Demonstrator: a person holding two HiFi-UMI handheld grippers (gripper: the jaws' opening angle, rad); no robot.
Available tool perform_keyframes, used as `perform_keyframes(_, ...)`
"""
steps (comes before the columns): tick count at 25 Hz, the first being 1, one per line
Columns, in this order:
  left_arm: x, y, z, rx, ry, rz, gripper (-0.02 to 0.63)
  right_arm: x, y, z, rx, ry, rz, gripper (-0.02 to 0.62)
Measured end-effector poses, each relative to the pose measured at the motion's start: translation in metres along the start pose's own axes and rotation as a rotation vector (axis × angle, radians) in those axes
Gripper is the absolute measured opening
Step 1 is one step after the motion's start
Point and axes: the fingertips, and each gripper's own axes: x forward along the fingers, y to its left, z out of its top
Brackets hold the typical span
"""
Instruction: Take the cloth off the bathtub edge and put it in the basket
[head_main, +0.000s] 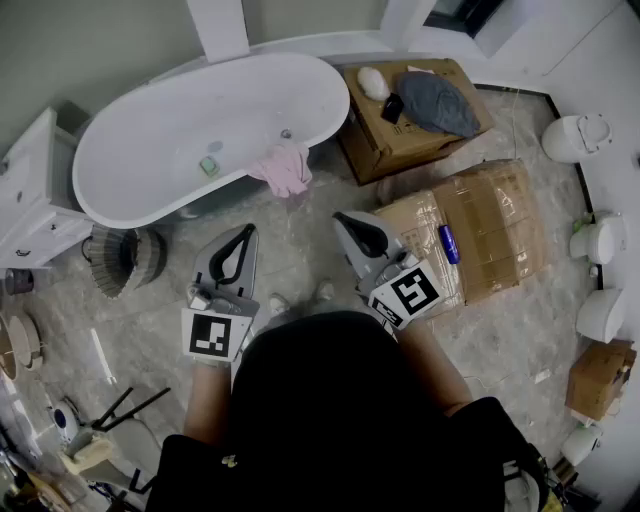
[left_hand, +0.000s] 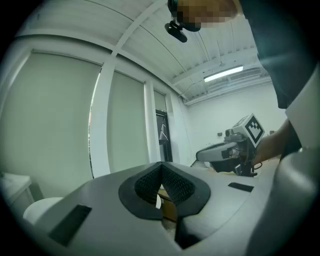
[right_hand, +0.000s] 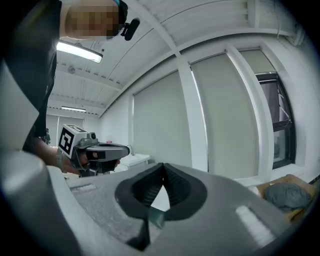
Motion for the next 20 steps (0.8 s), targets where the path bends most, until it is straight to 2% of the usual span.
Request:
perform_keyframes(4,0.009,-0.001,0.001,-0.011,0.004,0.011,0.011,-0.001,-0.011,0.000,0.007,-0.007,0.005,-0.005)
perform_keyframes(8,0.024,-0.003,0.001,-0.038,0.015,0.031,0.011,-0.005,-0.031,0.004,0.079,-0.056,0.024,-0.005)
perform_keyframes(11,0.037,-0.008,0.000,-0.045,0.025,0.044,0.011,-0.009,-0.047,0.004,0.084,-0.061,0.039,-0.005)
perform_keyframes(20,0.072,-0.018,-0.011,-0.014,0.087,0.105,0.011,-0.006,-0.087,-0.007,0.089,-0.048,0.100,-0.003)
